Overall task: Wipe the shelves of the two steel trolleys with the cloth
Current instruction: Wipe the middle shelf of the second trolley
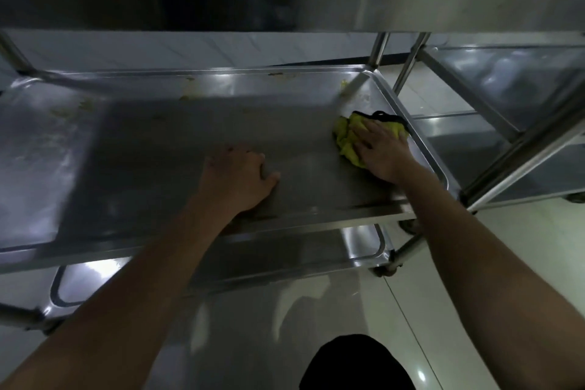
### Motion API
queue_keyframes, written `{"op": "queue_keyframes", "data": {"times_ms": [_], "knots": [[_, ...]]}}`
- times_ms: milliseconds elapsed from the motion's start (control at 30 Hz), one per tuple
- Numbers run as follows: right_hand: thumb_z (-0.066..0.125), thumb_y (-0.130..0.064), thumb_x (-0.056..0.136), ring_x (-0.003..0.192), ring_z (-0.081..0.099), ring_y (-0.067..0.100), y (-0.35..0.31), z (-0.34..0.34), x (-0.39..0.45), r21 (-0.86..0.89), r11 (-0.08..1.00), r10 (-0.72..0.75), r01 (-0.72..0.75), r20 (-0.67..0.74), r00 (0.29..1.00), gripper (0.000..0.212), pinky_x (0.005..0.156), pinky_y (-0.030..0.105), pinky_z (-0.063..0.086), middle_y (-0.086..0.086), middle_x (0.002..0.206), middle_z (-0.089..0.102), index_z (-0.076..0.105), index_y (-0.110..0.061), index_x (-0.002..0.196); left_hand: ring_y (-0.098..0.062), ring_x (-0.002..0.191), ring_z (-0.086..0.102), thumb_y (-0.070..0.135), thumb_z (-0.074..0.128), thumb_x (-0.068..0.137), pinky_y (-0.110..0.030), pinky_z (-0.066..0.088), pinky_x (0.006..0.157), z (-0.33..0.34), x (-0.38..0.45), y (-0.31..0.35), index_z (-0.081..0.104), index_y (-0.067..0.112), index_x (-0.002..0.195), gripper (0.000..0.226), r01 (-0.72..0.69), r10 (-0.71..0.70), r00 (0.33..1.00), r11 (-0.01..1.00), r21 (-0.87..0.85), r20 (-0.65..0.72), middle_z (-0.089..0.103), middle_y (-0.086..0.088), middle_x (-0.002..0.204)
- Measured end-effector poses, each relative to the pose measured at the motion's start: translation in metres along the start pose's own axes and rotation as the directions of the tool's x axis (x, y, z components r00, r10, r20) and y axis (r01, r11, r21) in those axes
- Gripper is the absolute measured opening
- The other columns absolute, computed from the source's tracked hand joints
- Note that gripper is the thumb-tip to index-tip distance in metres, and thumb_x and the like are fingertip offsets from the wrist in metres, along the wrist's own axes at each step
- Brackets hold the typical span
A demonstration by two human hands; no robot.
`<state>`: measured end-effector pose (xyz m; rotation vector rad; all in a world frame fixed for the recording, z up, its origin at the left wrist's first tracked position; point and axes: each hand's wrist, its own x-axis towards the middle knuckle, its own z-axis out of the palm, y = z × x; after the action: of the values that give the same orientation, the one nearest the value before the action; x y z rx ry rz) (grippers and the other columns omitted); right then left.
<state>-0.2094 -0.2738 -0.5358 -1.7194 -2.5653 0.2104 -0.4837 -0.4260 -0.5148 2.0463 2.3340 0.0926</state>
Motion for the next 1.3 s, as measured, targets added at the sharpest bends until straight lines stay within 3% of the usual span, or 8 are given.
{"op": "queue_keyframes", "data": {"times_ms": [133, 333, 433, 533, 833, 1000, 1100, 1300], "knots": [[0.032, -0.037, 0.105, 0.154, 0.008, 0.02, 0.043, -0.008, 0.007, -0.016, 0.993, 0.115, -0.115, 0.007, 0.993, 0.051, 0.119, 0.062, 0.0, -0.006, 0.167, 0.013, 0.026, -0.037, 0.156, -0.031, 0.118, 0.056, 0.073, 0.038, 0.09, -0.047, 0.048, 0.099, 0.0, 0.004, -0.001, 0.065, 0.03, 0.124, 0.061, -0.049, 0.049, 0.999, 0.998, 0.027, -0.011, 0.062, -0.004, 0.127], [0.033, -0.04, 0.104, 0.153, 0.008, 0.023, 0.024, 0.0, 0.024, 0.022, 0.991, 0.129, -0.129, -0.001, 0.992, 0.053, 0.117, 0.064, -0.004, -0.006, 0.167, 0.014, 0.025, -0.037, 0.156, -0.028, 0.122, 0.055, 0.07, 0.042, 0.091, -0.044, 0.048, 0.099, -0.001, 0.007, -0.003, 0.062, 0.031, 0.131, 0.059, -0.057, 0.057, 0.998, 0.998, -0.008, 0.006, 0.061, -0.001, 0.132], [0.029, -0.044, 0.104, 0.154, 0.008, 0.02, -0.019, 0.007, 0.039, 0.023, 0.999, 0.04, -0.04, 0.022, 0.999, 0.054, 0.117, 0.063, -0.005, -0.007, 0.168, 0.012, 0.022, -0.037, 0.157, -0.027, 0.117, 0.059, 0.06, 0.049, 0.094, -0.04, 0.049, 0.096, -0.011, 0.006, -0.021, 0.068, 0.03, 0.123, 0.046, -0.017, 0.015, 1.0, 0.993, -0.116, -0.017, 0.064, -0.001, 0.126], [0.027, -0.043, 0.105, 0.154, 0.004, 0.018, -0.079, 0.017, 0.056, 0.055, 0.996, -0.07, 0.067, 0.05, 0.996, 0.055, 0.12, 0.06, -0.008, -0.009, 0.168, 0.008, 0.018, -0.036, 0.159, -0.029, 0.102, 0.063, 0.048, 0.048, 0.098, -0.038, 0.053, 0.086, -0.007, -0.005, -0.038, 0.073, 0.022, 0.106, 0.037, 0.03, -0.034, 0.997, 0.998, -0.056, -0.063, 0.067, -0.006, 0.111], [0.026, -0.032, 0.109, 0.155, 0.001, 0.019, -0.237, 0.045, 0.092, 0.027, 0.912, -0.409, 0.409, 0.138, 0.902, 0.053, 0.122, 0.056, 0.003, -0.002, 0.169, 0.004, 0.016, -0.024, 0.161, -0.024, 0.102, 0.06, 0.042, 0.035, 0.1, -0.037, 0.053, 0.08, 0.007, -0.025, -0.058, 0.063, 0.026, 0.119, 0.037, -0.023, 0.019, 0.997, 0.998, -0.057, -0.068, 0.062, 0.0, 0.12], [0.036, -0.036, 0.104, 0.154, 0.012, 0.025, -0.235, 0.041, 0.083, 0.188, 0.902, -0.401, 0.389, 0.029, 0.916, 0.051, 0.121, 0.059, 0.002, 0.0, 0.165, 0.023, 0.034, -0.028, 0.155, -0.021, 0.096, 0.06, 0.056, 0.041, 0.098, -0.031, 0.04, 0.068, 0.005, -0.029, -0.061, 0.068, 0.025, 0.105, 0.041, -0.004, -0.003, 0.995, 0.997, -0.082, -0.096, 0.062, 0.004, 0.111], [0.035, -0.036, 0.105, 0.154, 0.011, 0.024, -0.221, 0.041, 0.082, 0.187, 0.909, -0.385, 0.372, 0.038, 0.922, 0.051, 0.122, 0.058, 0.003, 0.0, 0.166, 0.022, 0.032, -0.029, 0.156, -0.024, 0.092, 0.06, 0.061, 0.043, 0.095, -0.031, 0.036, 0.068, 0.002, -0.026, -0.05, 0.064, 0.022, 0.091, 0.044, 0.07, -0.079, 0.992, 0.993, -0.094, -0.094, 0.06, -0.001, 0.102], [0.027, -0.043, 0.107, 0.154, 0.007, 0.015, -0.118, 0.027, 0.072, 0.138, 0.969, -0.214, 0.207, 0.039, 0.976, 0.052, 0.124, 0.052, 0.003, -0.011, 0.167, 0.013, 0.025, -0.035, 0.158, -0.033, 0.085, 0.061, 0.047, 0.05, 0.097, -0.033, 0.036, 0.066, 0.001, -0.01, -0.024, 0.065, 0.012, 0.098, 0.038, 0.152, -0.151, 0.982, 0.988, 0.0, -0.109, 0.063, -0.011, 0.092]]}}
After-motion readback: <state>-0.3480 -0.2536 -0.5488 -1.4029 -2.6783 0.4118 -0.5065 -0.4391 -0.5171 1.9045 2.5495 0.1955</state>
